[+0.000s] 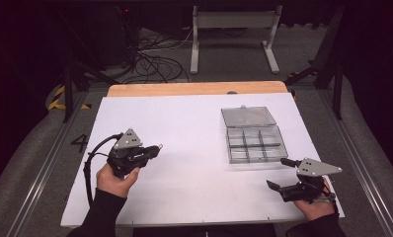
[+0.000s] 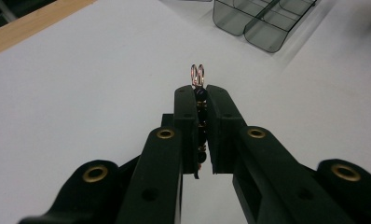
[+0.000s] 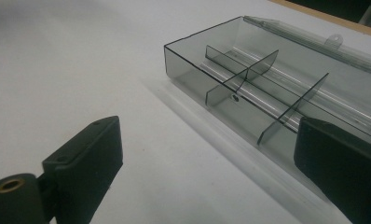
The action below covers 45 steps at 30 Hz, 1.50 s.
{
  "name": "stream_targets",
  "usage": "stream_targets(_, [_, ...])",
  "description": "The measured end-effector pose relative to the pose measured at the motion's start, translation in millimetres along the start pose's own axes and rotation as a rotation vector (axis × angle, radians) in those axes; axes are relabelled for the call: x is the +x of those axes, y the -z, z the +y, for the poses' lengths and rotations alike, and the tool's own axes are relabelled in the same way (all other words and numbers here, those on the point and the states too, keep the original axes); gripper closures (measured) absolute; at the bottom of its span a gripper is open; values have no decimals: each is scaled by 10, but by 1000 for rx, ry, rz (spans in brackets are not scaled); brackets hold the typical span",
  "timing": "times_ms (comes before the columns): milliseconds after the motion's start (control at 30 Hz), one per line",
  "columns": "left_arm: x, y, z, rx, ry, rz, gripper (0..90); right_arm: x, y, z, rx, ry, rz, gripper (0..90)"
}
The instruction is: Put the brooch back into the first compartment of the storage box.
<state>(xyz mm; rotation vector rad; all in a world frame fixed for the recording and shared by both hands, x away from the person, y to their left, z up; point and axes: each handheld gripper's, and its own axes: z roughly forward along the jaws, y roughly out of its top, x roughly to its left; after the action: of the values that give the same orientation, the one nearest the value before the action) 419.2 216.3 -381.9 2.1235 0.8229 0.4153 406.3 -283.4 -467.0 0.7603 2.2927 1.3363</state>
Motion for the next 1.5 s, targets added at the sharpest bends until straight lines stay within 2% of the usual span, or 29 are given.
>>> stream_targets(700, [21,-227,339,-7,-26,-45,835,-8,17,-5,-2,-5,-1,80])
stream_targets(933, [-5,-327,457,-7,-30,-67,836,-10,16,-7,-3,-5,3,80])
stream_targets(1033, [-25,-372,517,-5,-39,-70,835,-13,18,-7,-3,-4,3,80])
stream_targets(1067, [-43,-403,559,4,-53,-68,836,-13,19,-6,-3,-5,3,80])
stream_targets(1500, [-137,-605,790,6,-76,-98,835,-24,24,-10,-3,-4,3,80])
